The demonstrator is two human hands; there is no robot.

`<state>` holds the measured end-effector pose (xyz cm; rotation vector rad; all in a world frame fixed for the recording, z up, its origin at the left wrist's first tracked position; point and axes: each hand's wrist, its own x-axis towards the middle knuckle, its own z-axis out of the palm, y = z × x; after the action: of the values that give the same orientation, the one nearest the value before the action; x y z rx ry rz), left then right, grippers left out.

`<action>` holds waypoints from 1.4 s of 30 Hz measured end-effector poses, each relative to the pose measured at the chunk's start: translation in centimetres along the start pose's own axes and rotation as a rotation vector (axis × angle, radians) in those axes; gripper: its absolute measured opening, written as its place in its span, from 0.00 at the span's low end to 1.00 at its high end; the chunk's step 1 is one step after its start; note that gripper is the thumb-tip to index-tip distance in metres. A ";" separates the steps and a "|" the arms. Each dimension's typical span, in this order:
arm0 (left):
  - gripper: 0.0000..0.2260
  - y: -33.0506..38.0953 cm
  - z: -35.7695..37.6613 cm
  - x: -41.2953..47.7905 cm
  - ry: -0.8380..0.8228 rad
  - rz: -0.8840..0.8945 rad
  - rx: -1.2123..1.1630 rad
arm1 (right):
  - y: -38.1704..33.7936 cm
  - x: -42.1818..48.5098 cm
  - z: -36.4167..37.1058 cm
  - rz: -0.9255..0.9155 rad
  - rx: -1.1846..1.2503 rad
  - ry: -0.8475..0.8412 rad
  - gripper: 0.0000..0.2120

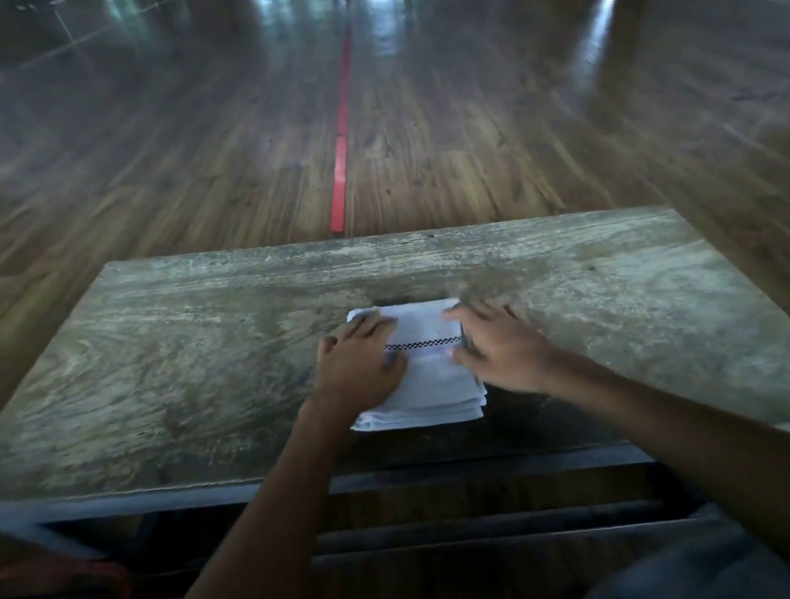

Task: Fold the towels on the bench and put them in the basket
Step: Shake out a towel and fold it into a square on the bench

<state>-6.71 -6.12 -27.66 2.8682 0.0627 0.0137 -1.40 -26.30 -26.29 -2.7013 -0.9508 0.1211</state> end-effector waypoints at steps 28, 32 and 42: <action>0.29 1.6 1.9 -5.1 -0.128 -0.066 0.000 | -0.9 -4.3 2.1 0.201 -0.097 -0.180 0.35; 0.37 1.3 3.5 -4.5 -0.021 -0.152 -0.064 | 0.3 -3.3 2.6 0.226 -0.071 -0.210 0.35; 0.15 1.4 2.0 -7.0 0.311 -0.350 -0.529 | -2.2 -1.8 0.3 0.098 -0.148 -0.017 0.29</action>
<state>-13.61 -8.27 -29.22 2.2698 0.5349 0.3509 -4.17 -25.72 -26.01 -2.8882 -0.8639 0.0968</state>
